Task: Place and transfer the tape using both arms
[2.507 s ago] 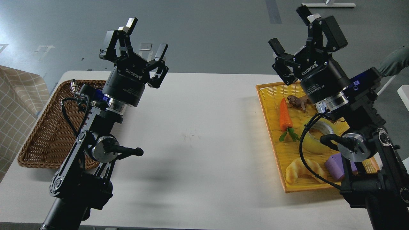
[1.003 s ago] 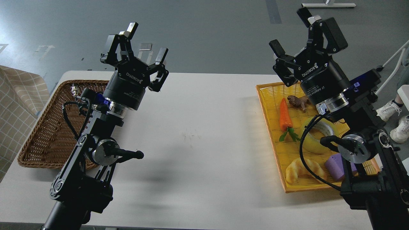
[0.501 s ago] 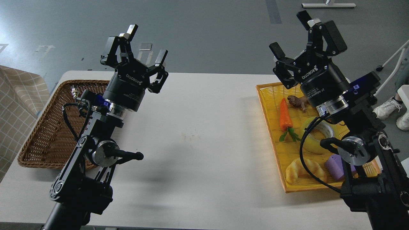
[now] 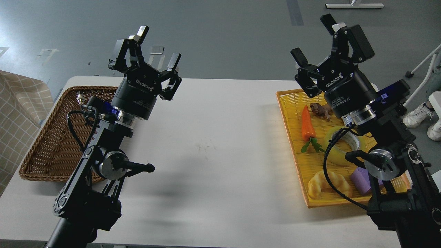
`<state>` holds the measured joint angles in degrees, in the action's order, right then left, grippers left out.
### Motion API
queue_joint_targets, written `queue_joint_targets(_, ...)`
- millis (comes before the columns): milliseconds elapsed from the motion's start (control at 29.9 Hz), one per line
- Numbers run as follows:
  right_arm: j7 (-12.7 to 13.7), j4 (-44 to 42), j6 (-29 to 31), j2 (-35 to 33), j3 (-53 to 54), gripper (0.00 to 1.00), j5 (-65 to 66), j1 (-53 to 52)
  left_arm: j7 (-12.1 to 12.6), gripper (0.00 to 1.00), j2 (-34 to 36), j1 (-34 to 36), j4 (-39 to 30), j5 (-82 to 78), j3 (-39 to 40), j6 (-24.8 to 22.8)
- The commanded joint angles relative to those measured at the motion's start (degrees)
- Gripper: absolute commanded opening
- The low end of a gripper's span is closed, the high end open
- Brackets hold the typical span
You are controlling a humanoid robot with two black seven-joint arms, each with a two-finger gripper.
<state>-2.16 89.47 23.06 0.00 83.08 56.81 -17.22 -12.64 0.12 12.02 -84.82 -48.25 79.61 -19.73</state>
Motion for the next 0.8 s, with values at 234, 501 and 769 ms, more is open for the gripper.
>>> queue_joint_targets(234, -0.03, 0.0, 0.05, 0.0, -0.02, 1.0, -0.03, 0.08, -0.01, 0.98, -0.03, -0.07, -0.09, 0.0, 0.02, 0.04)
queue_joint_targets(501, -0.03, 0.0, 0.14, 0.0, -0.02, 1.0, -0.12, -0.44, -0.01, 0.98, -0.12, 0.64, -0.09, 0.0, 0.02, 0.04)
queue_joint_targets(769, -0.03, 1.67, -0.12, 0.0, 0.24, 1.0, -0.2, -0.62, -0.01, 0.98, -0.12, 0.9, -0.09, -0.09, 0.02, 0.04)
